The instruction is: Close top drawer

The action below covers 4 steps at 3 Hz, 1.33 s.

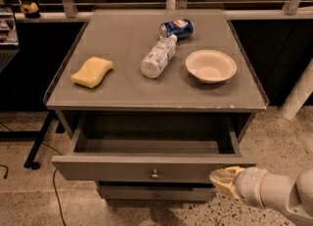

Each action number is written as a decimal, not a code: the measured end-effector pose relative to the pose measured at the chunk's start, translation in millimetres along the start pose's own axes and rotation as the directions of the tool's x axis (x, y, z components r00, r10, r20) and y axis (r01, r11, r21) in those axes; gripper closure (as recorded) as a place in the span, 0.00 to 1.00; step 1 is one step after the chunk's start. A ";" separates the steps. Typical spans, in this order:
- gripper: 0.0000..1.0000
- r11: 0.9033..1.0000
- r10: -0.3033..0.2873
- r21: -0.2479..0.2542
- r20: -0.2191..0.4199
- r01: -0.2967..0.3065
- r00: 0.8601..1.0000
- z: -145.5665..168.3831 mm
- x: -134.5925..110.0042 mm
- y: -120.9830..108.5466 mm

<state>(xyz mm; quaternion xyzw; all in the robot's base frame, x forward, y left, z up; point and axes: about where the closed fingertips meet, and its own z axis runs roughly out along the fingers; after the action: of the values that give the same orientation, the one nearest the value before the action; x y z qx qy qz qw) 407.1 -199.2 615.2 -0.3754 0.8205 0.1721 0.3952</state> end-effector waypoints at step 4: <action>1.00 0.999 -0.042 0.016 0.011 0.042 0.999 29.6 -32.8 -51.3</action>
Offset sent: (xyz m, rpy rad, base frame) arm 0.0573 -0.0103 0.0066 -0.0164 -0.0290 0.0011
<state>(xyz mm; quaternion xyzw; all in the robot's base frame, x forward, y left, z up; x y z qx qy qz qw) 474.4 -200.1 622.9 -0.3883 0.8116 0.1595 0.4062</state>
